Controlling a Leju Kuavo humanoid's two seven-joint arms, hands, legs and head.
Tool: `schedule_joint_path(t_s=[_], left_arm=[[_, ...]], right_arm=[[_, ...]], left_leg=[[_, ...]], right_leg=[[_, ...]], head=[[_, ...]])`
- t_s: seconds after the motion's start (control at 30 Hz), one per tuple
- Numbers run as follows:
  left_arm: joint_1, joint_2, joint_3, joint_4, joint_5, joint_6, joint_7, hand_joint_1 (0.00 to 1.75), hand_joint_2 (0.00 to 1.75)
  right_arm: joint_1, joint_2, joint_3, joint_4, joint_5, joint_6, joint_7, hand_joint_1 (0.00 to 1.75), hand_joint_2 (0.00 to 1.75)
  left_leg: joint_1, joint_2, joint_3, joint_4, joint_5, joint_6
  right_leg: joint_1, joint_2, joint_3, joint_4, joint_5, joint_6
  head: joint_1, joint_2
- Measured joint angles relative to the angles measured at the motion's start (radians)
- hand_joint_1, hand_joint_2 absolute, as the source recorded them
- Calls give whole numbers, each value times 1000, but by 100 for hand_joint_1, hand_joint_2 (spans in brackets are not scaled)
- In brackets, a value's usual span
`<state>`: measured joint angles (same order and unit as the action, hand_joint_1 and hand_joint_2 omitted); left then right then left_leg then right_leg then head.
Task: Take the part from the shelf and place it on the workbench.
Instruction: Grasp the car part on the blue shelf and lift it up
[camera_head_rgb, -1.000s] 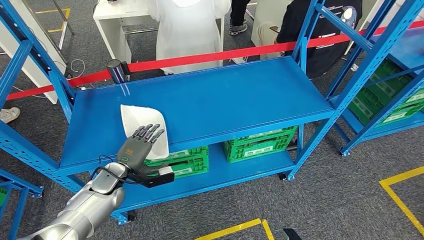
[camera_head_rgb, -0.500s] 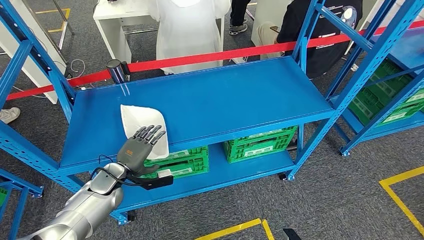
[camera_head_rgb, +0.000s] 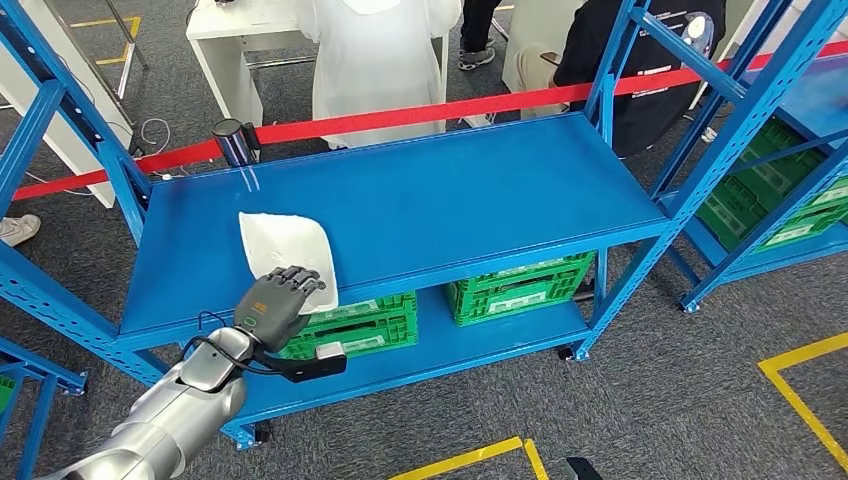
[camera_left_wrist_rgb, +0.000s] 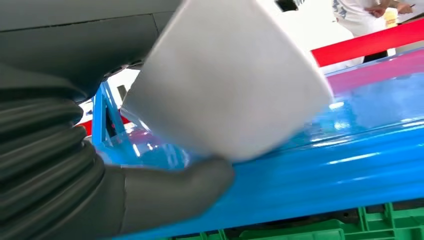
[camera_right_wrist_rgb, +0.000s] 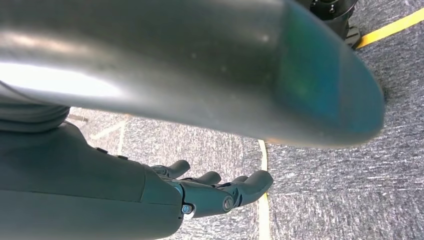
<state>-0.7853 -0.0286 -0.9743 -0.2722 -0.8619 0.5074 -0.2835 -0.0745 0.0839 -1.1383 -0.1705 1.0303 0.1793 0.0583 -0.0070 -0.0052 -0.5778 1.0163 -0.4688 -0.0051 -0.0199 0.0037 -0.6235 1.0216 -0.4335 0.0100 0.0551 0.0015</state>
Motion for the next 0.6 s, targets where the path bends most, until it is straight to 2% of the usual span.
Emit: schedule_joint_path(t_s=[0.6], left_arm=[[4, 0, 5, 0, 7, 15, -38, 175, 175]], right_arm=[[0, 0, 0, 0, 4, 0, -4, 0, 0]], left_leg=[[0, 0, 0, 0, 0, 0]], right_leg=[[0, 0, 0, 0, 0, 0]], head=[[0, 0]])
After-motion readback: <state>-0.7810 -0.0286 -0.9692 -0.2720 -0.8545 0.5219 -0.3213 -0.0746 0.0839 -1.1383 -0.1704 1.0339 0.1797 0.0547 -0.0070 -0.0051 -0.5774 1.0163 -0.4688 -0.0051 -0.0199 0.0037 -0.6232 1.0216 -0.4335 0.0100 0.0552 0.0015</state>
